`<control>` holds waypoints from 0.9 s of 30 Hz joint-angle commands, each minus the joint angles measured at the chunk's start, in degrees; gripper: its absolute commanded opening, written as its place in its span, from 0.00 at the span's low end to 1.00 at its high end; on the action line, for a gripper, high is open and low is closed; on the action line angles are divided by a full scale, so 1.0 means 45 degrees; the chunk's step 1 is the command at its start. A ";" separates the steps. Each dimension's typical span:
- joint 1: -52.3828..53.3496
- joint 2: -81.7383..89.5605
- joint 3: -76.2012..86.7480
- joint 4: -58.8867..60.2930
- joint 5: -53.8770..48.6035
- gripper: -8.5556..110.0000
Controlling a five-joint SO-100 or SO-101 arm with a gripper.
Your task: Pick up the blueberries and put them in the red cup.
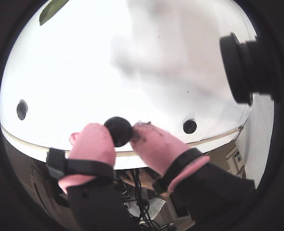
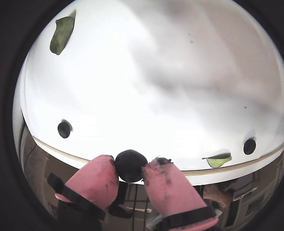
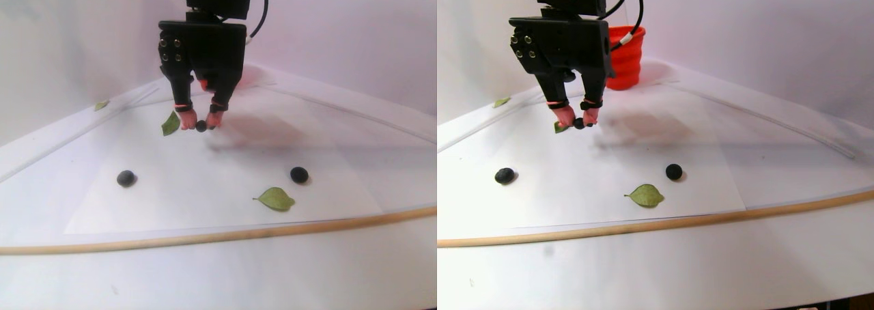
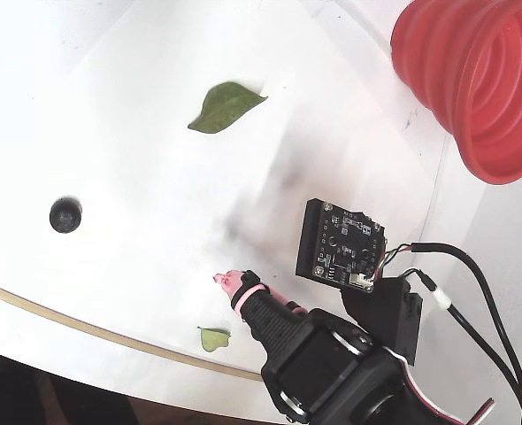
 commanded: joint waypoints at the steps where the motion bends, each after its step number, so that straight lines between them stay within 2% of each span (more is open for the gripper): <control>1: 0.0059 0.1484 -0.0117 0.0391 -0.0098 0.15; 11: 0.0234 0.3145 -0.0469 0.1250 -0.0156 0.15; 27: 0.0801 0.3105 -0.2461 0.1289 -0.0547 0.15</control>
